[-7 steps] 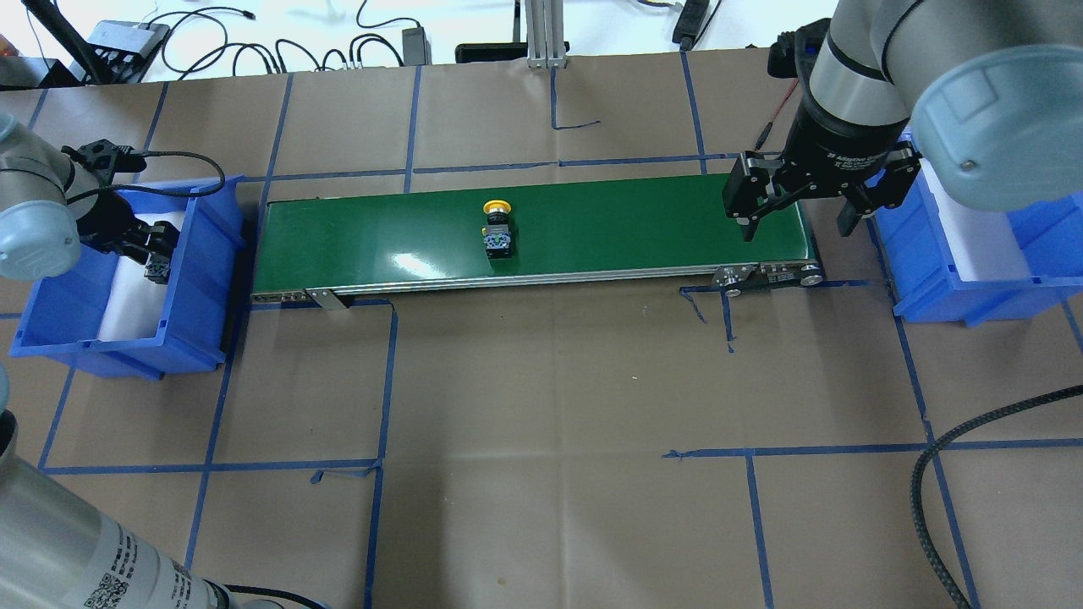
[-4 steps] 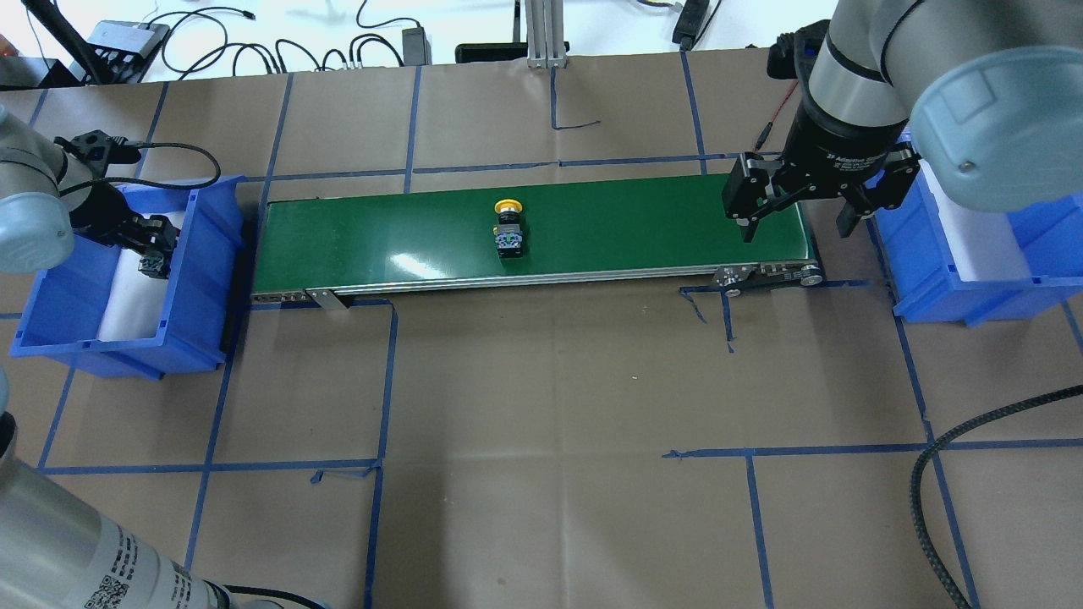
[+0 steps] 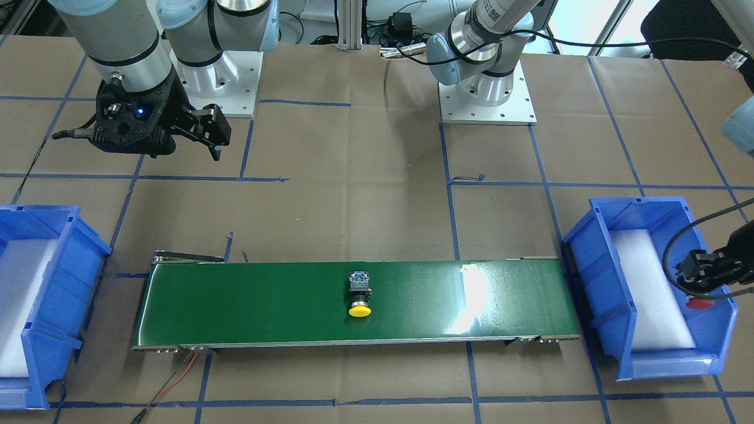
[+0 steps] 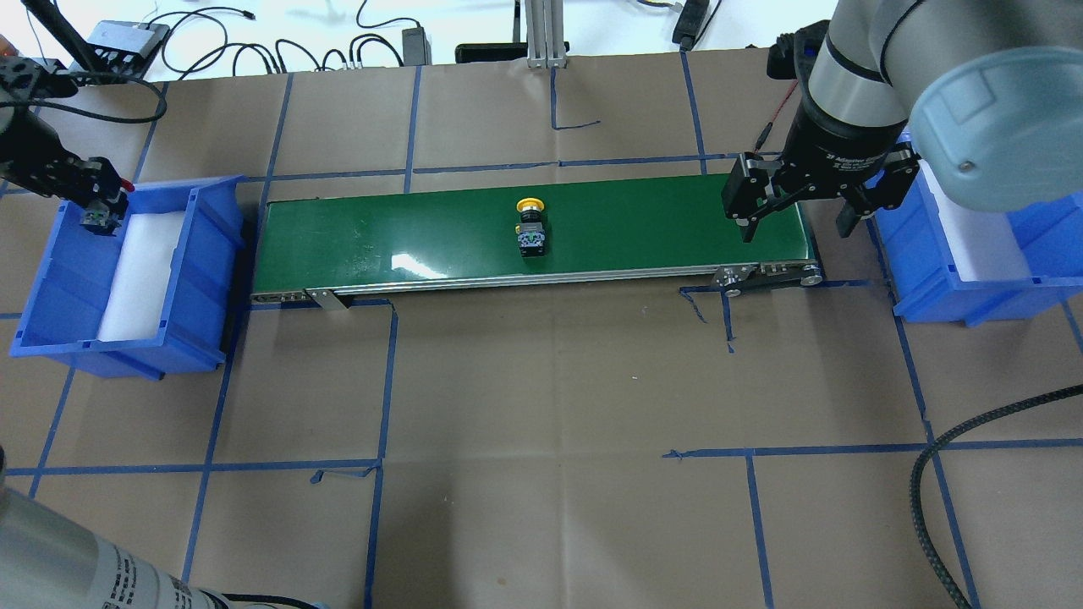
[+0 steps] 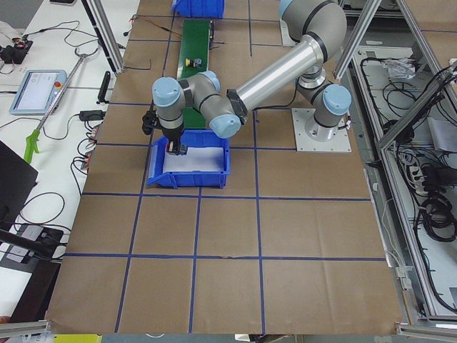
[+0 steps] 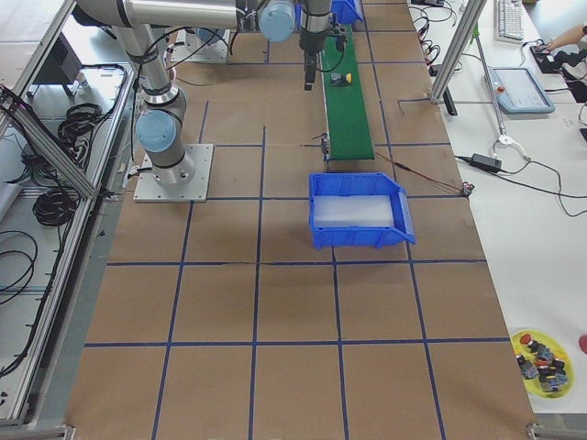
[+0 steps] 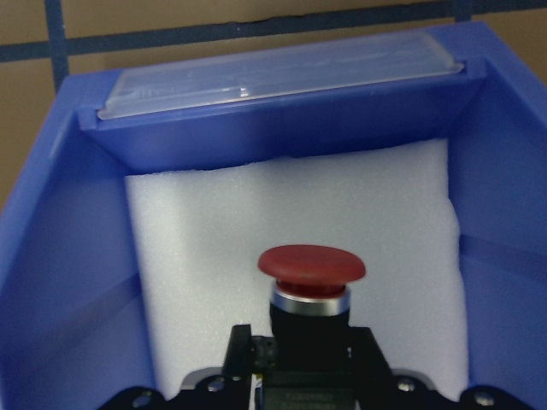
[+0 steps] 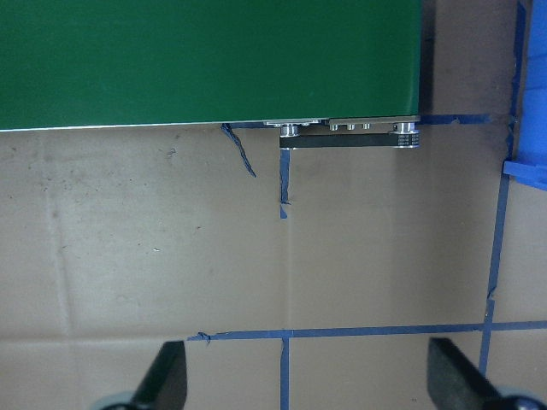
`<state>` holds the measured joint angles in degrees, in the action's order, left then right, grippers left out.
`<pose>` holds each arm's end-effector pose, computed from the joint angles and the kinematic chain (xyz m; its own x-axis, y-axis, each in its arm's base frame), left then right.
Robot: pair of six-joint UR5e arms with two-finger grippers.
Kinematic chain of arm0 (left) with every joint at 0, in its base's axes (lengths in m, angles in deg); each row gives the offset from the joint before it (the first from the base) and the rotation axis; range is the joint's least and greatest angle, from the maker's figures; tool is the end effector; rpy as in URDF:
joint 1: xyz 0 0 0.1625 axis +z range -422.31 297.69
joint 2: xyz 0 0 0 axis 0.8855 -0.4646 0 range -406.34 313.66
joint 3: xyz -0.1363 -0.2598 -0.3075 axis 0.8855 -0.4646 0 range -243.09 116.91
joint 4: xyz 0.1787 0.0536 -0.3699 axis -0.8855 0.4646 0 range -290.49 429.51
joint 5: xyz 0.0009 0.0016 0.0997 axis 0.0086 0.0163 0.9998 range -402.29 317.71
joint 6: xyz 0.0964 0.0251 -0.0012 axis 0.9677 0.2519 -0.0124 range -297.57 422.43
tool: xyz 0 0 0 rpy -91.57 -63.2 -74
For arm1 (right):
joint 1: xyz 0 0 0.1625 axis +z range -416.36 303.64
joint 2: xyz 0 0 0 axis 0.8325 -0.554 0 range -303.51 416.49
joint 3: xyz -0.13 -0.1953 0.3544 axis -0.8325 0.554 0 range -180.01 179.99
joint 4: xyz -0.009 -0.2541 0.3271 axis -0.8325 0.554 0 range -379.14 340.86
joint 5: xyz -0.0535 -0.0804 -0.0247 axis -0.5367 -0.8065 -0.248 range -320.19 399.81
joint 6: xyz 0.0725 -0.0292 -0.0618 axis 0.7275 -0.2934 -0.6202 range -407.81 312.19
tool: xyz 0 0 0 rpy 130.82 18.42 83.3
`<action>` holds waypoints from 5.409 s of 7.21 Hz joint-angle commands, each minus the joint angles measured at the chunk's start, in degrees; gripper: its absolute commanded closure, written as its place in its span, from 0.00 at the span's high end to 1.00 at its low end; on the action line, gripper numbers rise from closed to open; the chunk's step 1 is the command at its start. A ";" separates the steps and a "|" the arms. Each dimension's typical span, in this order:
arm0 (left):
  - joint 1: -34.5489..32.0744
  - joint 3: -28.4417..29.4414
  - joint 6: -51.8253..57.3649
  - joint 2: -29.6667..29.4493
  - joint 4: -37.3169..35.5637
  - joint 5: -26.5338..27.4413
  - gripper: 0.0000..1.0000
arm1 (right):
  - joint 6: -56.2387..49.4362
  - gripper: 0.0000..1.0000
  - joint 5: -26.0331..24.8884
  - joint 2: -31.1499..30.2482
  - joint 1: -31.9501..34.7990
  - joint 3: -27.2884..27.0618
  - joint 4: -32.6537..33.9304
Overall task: Transport two buttons from left to right
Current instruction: 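Lift the red button out of the bin with the left gripper, then place the red button on the conveyor belt and open the left gripper, then raise the left gripper away while the right gripper descends onto the yellow button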
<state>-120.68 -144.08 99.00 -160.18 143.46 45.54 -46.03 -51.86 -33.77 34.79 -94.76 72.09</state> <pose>0.2256 -0.6277 0.3535 -0.9961 0.0868 0.0178 0.0861 0.9955 -0.0400 0.1400 -0.4802 0.4517 -0.9995 0.0095 0.0308 0.0112 0.9984 0.0559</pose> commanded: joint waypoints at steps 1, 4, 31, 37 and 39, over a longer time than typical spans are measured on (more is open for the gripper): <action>-0.17 7.40 -0.62 1.08 11.45 1.03 0.00 | 0.07 1.00 0.00 0.09 0.00 0.00 0.00; -4.71 6.55 -7.45 3.44 12.27 1.12 0.00 | 0.07 1.00 0.09 1.14 0.00 0.17 -0.09; -30.31 -6.02 -35.08 17.31 11.72 3.67 1.00 | -0.02 1.00 0.26 5.44 0.18 0.88 11.40; -30.23 -9.36 -34.20 21.82 11.92 3.05 1.00 | 0.77 1.00 0.35 18.26 0.61 -1.58 31.73; -30.23 -9.36 -34.20 21.82 11.92 3.05 1.00 | 1.91 1.00 -0.26 23.01 0.53 -2.72 31.55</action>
<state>-150.91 -153.42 64.80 -138.41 155.39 48.64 -44.73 -51.79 -13.61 35.28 -96.69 103.74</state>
